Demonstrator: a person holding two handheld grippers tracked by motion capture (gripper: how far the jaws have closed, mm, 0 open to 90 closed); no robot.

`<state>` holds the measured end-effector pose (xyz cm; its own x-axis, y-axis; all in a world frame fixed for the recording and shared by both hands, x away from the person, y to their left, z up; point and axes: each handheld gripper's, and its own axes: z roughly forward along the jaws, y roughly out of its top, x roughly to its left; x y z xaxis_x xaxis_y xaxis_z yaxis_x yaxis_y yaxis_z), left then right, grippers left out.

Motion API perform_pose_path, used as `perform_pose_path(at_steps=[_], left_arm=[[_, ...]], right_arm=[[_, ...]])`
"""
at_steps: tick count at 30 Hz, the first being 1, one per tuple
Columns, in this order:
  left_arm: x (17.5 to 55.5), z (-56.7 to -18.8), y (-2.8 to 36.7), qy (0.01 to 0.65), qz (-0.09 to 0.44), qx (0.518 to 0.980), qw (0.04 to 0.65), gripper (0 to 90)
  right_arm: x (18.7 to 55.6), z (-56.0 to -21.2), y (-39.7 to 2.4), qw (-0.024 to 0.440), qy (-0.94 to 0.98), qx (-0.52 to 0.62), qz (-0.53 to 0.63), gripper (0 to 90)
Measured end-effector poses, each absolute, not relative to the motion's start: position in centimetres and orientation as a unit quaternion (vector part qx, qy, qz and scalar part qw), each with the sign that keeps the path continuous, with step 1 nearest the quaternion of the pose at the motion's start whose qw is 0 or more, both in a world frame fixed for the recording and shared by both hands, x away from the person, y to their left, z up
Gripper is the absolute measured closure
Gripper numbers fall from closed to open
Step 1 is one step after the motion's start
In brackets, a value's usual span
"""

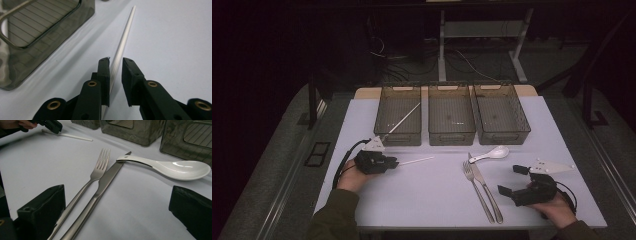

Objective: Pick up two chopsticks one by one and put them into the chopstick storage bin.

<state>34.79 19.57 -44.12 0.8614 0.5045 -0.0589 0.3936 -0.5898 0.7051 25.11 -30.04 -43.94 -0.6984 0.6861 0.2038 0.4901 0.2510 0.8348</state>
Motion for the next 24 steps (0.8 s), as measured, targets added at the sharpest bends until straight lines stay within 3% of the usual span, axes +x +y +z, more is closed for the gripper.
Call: perform_pose_path(at_steps=[14,24], left_arm=[[35.0,-44.58,19.74,0.264,0.056,0.888,0.371,79.9],[34.33,-44.3,19.05,0.232,0.063,0.905,0.35,81.1]], right_arm=[[25.11,-43.94,-30.02,0.101,0.786,0.374,0.482,0.9],[25.1,-43.95,-30.0,0.101,0.787,0.373,0.481,0.9]])
